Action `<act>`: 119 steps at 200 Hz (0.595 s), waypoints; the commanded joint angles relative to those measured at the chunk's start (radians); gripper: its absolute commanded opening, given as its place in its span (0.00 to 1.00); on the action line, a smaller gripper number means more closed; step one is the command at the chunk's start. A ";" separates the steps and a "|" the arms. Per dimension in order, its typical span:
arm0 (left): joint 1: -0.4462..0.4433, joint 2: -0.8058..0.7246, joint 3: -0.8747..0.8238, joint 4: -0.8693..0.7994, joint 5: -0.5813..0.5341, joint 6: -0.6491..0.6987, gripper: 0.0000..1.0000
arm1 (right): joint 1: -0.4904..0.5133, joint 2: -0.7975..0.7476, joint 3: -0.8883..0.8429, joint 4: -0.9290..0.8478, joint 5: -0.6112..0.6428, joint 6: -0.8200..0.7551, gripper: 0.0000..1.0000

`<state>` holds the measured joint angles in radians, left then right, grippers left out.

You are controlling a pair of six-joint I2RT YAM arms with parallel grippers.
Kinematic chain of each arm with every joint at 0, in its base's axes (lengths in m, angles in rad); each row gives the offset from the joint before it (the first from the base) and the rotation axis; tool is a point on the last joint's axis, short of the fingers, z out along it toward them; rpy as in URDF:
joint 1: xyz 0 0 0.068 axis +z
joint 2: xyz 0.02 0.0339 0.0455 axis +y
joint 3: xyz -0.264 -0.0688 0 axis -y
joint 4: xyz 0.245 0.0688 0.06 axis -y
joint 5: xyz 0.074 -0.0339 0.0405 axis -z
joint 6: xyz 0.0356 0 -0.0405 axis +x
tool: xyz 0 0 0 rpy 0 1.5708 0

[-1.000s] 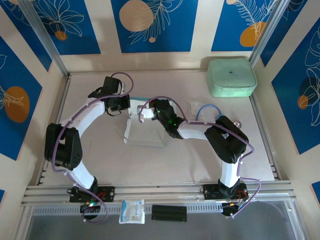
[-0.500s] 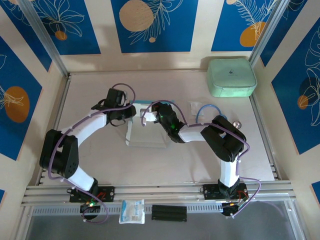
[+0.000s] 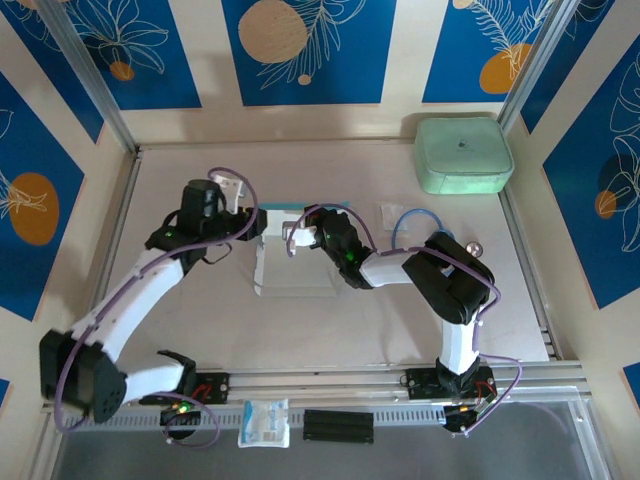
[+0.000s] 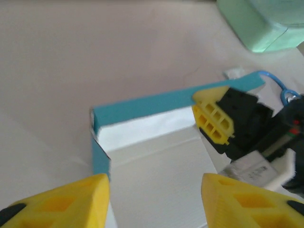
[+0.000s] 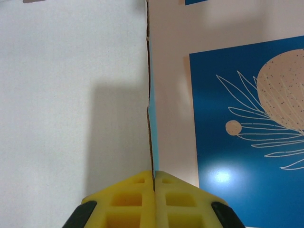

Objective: Fold the paper box

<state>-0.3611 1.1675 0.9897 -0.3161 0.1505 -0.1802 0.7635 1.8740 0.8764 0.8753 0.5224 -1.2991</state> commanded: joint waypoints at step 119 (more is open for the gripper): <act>0.257 0.350 0.168 -0.243 0.341 0.864 0.72 | -0.019 -0.025 -0.020 -0.114 -0.045 0.028 0.03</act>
<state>-0.1013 1.4742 1.1435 -0.5880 0.3656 0.5789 0.7475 1.8561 0.8764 0.8288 0.4969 -1.2976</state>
